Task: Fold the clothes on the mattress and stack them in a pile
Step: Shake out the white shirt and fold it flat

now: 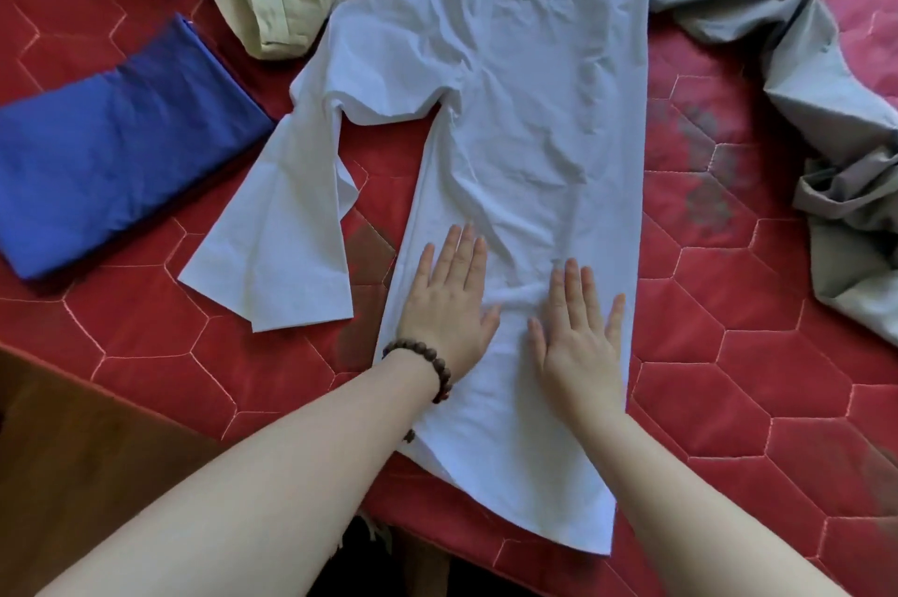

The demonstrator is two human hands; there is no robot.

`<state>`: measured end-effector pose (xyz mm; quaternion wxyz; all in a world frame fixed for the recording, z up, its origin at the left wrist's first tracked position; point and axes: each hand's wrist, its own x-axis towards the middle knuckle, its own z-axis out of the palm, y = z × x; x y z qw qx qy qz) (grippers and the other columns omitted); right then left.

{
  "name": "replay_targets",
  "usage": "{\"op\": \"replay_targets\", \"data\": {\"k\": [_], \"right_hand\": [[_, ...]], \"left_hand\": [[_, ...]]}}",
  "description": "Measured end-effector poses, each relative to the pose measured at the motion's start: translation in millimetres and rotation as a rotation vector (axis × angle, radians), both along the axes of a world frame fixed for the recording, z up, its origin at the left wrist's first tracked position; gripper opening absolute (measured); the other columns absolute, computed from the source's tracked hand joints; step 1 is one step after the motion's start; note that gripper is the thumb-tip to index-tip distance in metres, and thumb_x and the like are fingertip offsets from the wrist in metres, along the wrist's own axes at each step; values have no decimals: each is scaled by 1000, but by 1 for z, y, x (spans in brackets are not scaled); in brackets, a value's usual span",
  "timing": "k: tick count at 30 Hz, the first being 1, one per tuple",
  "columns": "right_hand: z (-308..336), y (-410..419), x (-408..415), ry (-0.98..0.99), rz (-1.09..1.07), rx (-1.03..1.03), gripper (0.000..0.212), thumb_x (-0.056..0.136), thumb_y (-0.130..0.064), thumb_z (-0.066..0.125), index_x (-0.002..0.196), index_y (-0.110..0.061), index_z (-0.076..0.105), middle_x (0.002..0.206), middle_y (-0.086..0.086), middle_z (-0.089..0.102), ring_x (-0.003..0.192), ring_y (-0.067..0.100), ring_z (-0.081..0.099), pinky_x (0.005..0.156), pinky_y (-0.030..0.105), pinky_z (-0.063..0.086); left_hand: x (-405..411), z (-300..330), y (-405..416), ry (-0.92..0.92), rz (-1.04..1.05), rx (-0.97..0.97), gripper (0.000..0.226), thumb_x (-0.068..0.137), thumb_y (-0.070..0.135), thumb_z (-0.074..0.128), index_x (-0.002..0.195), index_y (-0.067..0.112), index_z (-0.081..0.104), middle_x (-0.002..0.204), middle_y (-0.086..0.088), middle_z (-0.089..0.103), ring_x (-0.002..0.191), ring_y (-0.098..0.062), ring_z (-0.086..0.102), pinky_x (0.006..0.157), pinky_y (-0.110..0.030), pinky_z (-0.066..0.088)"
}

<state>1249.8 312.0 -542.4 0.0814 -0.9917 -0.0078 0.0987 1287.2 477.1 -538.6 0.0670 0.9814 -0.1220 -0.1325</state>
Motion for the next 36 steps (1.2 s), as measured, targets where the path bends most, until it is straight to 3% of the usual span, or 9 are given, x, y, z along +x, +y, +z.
{"op": "replay_targets", "data": {"k": [5,11,14,18,20,26,28,33,36], "right_hand": [[-17,4,75,1,123,-8,63,100,-36,38,152,-7,15,160,9,8,146,17,-6,118,54,-5],[-25,-17,150,13,133,-57,70,98,-50,26,152,-7,13,161,9,6,144,13,-10,117,55,-7],[-27,-25,186,-63,128,-30,68,97,-46,22,151,-5,14,160,10,10,147,17,-2,117,55,-6],[-29,-4,237,-167,483,89,53,99,-33,32,147,-11,35,156,6,29,145,26,25,117,58,11],[-29,-7,279,-97,648,15,54,100,-41,28,150,-21,32,157,1,27,146,23,23,116,61,8],[-25,-50,416,-59,236,-240,59,98,-49,10,154,-30,6,163,1,0,149,19,-8,112,59,-15],[-18,-43,423,-99,239,-202,60,98,-47,15,154,-26,9,162,4,-1,149,22,-7,112,60,-12],[-10,-39,349,-28,631,-91,61,97,-51,19,153,-28,14,162,2,11,149,21,4,116,60,1],[-18,-64,316,58,317,-152,64,95,-54,10,153,-27,8,162,-4,6,149,17,-4,116,56,-9]], "left_hand": [[84,-16,-19,-51,-5,21,71,100,45,26,152,7,-5,160,-11,-12,147,-22,-14,117,-38,-12],[137,-31,-14,-48,21,68,76,95,55,11,151,7,-11,159,-13,-16,147,-25,-17,120,-44,-5],[138,-32,-14,-53,12,19,78,93,54,18,153,8,1,160,-13,-6,148,-25,-9,120,-46,3],[140,-31,-14,-48,24,-27,76,90,51,34,151,6,23,159,-14,14,148,-28,8,118,-50,17],[141,-31,-13,-41,13,-23,78,88,51,39,150,6,24,159,-14,16,148,-28,11,117,-51,19],[144,-33,-11,-23,-7,12,79,88,50,38,151,6,20,160,-14,11,148,-29,7,117,-51,15],[143,-34,-10,-31,-4,-3,80,87,51,39,151,6,23,160,-14,13,148,-29,10,116,-50,16],[146,-34,-10,-45,-11,-19,80,84,51,42,149,6,30,158,-14,18,147,-30,16,116,-50,18],[145,-36,-10,-32,-11,-42,81,84,51,43,149,6,27,159,-14,16,147,-30,14,116,-50,16]]}}
